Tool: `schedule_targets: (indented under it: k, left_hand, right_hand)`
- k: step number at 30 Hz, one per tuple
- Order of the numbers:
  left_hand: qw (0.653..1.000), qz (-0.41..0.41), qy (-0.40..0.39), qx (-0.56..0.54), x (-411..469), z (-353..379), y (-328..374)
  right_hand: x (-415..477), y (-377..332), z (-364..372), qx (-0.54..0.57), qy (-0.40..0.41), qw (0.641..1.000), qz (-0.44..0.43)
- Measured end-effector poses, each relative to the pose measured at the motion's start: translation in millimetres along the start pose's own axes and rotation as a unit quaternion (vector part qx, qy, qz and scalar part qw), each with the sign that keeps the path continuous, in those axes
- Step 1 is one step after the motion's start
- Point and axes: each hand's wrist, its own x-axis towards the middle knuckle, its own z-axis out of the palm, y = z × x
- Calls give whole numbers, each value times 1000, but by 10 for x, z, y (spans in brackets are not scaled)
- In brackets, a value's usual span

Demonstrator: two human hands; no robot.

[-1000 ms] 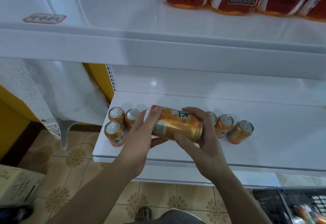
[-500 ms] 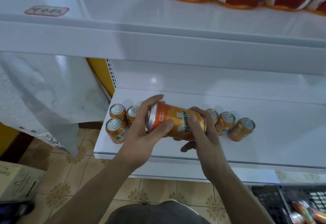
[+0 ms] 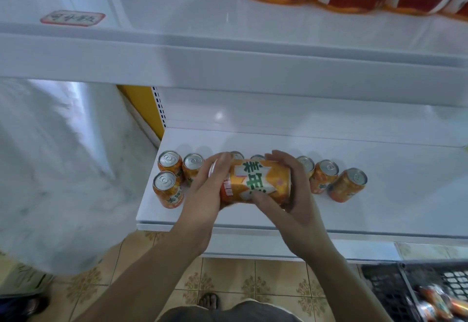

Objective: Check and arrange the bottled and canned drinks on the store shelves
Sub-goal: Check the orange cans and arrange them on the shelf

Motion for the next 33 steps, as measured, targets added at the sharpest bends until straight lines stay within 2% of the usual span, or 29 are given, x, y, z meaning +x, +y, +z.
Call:
schedule_targets:
  k: [2,4,6,8,10,14,17,18,20,21,22,24,27,33]
  left_hand:
    - [996,66,-45,28,-23,-20,7]
    - [982,119,-123,78,-33,-51,-5]
    - [959,163,-178,150,-30,-85,-58]
    - [946,180,-188,191,-32,-100,-75]
    - [944,189,-190,193,-30,-122,-94]
    - [946,183,-172,205,17,-230,-150]
    - [941,153,-134,272,101,-409,-292]
    - [937,140,-112,299,126,-475,-364]
    - [929,104,-57,349,172,-605,-515]
    - [925,81,-31,370,191,-666,-578]
    - [922,57,-11,382,205,-720,-627]
    - [927,10,14,374,219,-816,-680]
    - [927,-26,33,373,223,-936,-696]
    - [912,-46,48,406,261,-1170,-697]
  right_hand:
    - [3,10,18,131,39,986,101]
    - [8,-1,52,255,62,934,242]
    - [23,-2,44,309,44,887,341]
    - [18,9,21,334,-9,859,387]
    - [20,81,0,346,-41,847,402]
    - [51,144,22,326,-23,852,408]
    - [100,202,13,236,36,894,379]
    - [132,232,10,167,44,915,364]
    - [220,292,41,-59,25,946,317]
    - [272,337,72,-191,1,941,279]
    - [330,392,121,-306,-24,922,237]
    - [458,503,271,-442,-61,879,171]
    - [673,736,496,-522,-89,838,130]
    - [944,950,754,-555,-88,811,162]
